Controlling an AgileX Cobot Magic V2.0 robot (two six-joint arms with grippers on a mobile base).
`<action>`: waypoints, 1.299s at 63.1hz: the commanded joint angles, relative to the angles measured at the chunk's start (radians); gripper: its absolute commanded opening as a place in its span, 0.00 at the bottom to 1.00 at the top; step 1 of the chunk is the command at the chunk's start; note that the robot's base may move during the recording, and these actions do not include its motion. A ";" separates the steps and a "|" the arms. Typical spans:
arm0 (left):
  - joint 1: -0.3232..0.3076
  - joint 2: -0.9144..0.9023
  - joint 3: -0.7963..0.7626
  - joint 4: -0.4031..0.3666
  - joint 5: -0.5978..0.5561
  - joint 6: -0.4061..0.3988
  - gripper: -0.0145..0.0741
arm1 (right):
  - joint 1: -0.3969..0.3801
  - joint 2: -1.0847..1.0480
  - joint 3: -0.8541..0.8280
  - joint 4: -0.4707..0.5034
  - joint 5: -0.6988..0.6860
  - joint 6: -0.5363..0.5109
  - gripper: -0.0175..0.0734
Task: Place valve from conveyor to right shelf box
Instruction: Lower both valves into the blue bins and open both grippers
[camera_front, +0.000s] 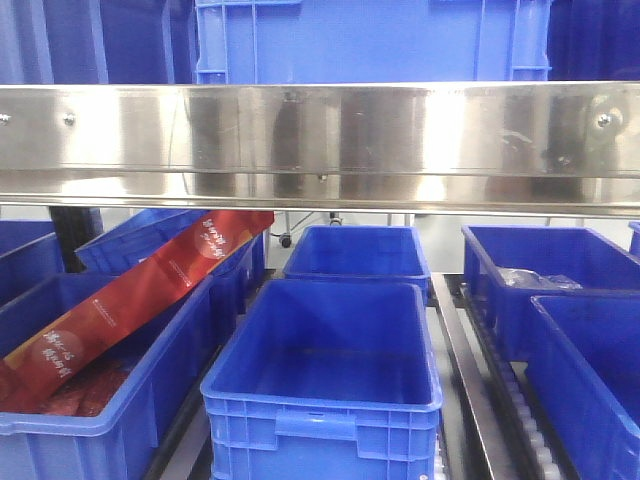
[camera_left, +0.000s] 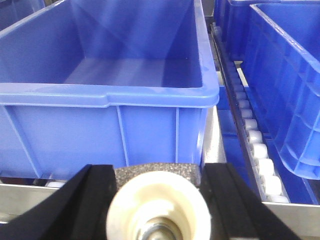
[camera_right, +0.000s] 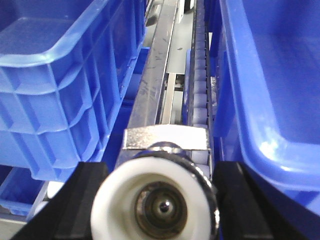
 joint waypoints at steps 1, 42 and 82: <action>0.000 -0.010 -0.011 -0.005 -0.068 -0.002 0.04 | -0.003 -0.010 -0.010 -0.008 -0.098 -0.003 0.01; -0.172 0.235 -0.211 -0.078 -0.116 0.034 0.04 | 0.135 0.058 -0.214 -0.013 -0.167 -0.073 0.01; -0.461 0.821 -0.922 -0.078 -0.115 0.024 0.04 | 0.203 0.375 -0.499 0.073 -0.296 -0.073 0.01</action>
